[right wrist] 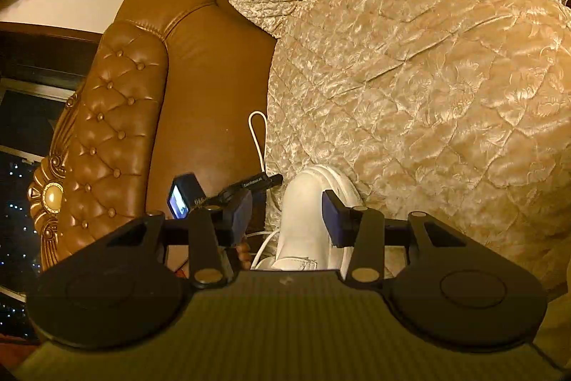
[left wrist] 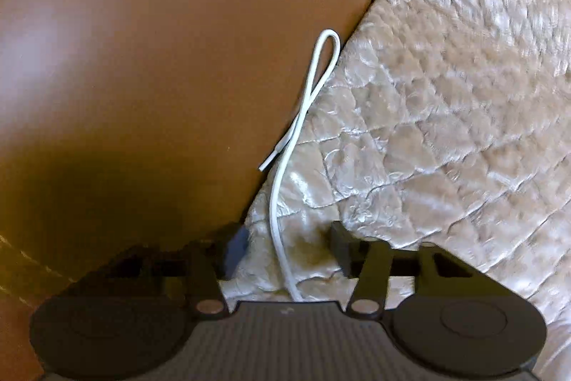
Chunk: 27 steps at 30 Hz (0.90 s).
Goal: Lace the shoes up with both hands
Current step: 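Close the left gripper on the white lace lying on the quilted cushion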
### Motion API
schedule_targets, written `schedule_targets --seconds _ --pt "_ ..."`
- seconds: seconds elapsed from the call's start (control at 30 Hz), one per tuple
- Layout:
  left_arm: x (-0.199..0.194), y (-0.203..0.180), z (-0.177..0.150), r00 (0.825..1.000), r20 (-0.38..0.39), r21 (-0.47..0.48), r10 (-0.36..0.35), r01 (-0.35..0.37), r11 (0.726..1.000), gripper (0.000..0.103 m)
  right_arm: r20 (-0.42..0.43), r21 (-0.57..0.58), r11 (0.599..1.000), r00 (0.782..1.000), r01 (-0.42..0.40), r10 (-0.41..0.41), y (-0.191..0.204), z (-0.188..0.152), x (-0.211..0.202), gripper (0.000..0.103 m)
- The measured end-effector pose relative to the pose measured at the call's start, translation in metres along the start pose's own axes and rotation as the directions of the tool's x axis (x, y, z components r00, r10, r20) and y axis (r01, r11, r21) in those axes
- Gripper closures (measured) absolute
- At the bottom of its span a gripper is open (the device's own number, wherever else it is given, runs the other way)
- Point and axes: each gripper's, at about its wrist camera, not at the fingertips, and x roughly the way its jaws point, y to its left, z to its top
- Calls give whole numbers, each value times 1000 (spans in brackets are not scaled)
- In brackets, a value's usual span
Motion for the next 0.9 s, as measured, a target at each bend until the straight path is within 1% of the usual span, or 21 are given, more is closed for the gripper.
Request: schedule_targets --seconds 0.03,0.13,0.2,0.23,0.3,0.37,0.4,0.43,0.47,0.5,0.53,0.57,0.6,0.63,0.67,0.7,0.73,0.8,0.83,0.87,0.9 --pt "-3 4 0 1000 3 -7 -3 3 1000 76 6 -1 1000 1000 -3 3 2 -1 -2 53" --pt "-17 13 0 999 21 -39 -41 41 998 86 16 1 1000 1000 -8 8 5 1 -7 53" --pt "-34 11 -1 993 58 -56 -106 110 992 88 19 6 1000 1000 -11 11 7 3 -9 53" --pt "-44 11 0 987 78 -55 -142 146 988 89 20 9 1000 1000 -12 12 8 4 -10 53" --pt "-73 7 4 966 139 -8 -220 223 975 101 22 9 1000 1000 -11 11 8 5 -11 53" --pt "-104 -1 9 937 195 82 -289 278 957 101 26 13 1000 1000 -12 12 7 4 -11 53" --pt "-120 -3 12 913 219 100 -344 330 939 101 26 16 1000 1000 -13 13 7 4 -10 53" --pt "-137 -4 15 880 241 106 -408 394 913 101 25 20 1000 1000 -14 13 7 4 -10 53" --pt "-154 -6 17 835 261 147 -484 461 875 101 24 23 1000 1000 -14 13 7 4 -9 53" --pt "-170 -8 17 778 277 205 -564 525 826 101 26 23 1000 1000 -12 11 7 3 -9 53" --pt "-187 -11 17 714 286 264 -639 582 769 101 31 21 1000 999 -10 10 8 2 -9 53" --pt "-198 -16 15 642 272 342 -716 631 696 101 36 19 1000 999 -10 9 9 1 -10 53" --pt "-208 -22 10 596 231 415 -769 655 632 101 40 17 1000 999 -9 8 9 1 -11 53" --pt "-214 -28 4 592 181 463 -786 653 599 101 43 21 1000 999 -10 9 9 1 -11 53" --pt "-213 -29 -2 623 142 481 -769 636 603 101 46 25 1000 999 -10 9 9 1 -12 53" --pt "-210 -27 -9 664 107 490 -740 613 620 101 47 30 999 999 -11 9 8 1 -12 53" --pt "-203 -18 -15 706 82 479 -704 591 649 101 48 35 999 999 -12 10 8 1 -12 53" --pt "-177 10 -26 828 58 397 -558 494 774 101 48 39 999 999 -18 16 7 1 -13 53" --pt "-169 26 -33 879 42 352 -475 432 831 100 48 40 999 999 -20 18 7 1 -13 53" --pt "-158 44 -41 928 22 307 -372 347 886 100 47 40 999 999 -20 18 7 1 -13 53" --pt "-147 58 -46 960 4 274 -280 268 923 100 44 41 999 999 -18 16 6 1 -13 53"
